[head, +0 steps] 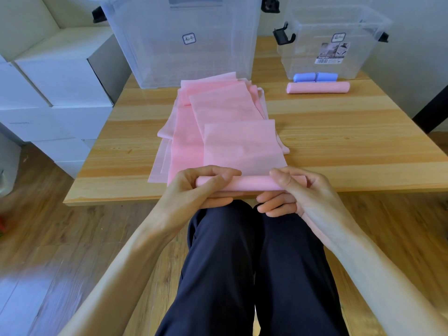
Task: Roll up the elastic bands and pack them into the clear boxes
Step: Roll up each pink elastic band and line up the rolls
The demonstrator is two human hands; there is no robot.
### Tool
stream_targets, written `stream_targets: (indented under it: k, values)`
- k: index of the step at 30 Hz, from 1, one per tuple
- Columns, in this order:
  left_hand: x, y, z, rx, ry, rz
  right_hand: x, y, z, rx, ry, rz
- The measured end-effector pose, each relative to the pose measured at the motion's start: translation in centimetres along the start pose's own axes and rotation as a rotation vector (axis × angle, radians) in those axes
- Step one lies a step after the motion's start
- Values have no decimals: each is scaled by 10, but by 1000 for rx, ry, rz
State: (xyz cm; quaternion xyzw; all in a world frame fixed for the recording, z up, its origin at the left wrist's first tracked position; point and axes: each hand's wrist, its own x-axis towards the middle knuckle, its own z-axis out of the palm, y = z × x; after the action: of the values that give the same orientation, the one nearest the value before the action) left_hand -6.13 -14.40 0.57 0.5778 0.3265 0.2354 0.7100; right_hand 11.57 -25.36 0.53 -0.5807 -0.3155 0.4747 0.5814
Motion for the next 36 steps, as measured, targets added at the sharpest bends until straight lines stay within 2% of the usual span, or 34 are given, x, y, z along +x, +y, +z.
stream_targets:
  k: [4, 9, 19, 23, 30, 34, 36]
  values:
    - [1, 1, 1, 25, 41, -8, -1, 1, -1, -37, -20, -25]
    - [1, -1, 0, -13, -13, 19, 1, -1, -1, -20, 28, -18]
    - [1, -3, 0, 93, 12, 43, 0, 2, -2, -39, -37, -26]
    - [0, -2, 2, 66, 26, 28, 0, 2, 0, -39, -63, -32]
    - [4, -5, 6, -74, 43, 57, -1, -1, -1, -33, -5, -37]
    - [5, -7, 8, -55, 112, 82, -2, 2, -1, 15, 10, -46]
    - [5, -6, 7, -52, 73, 53, -3, 3, -2, 36, 17, -50]
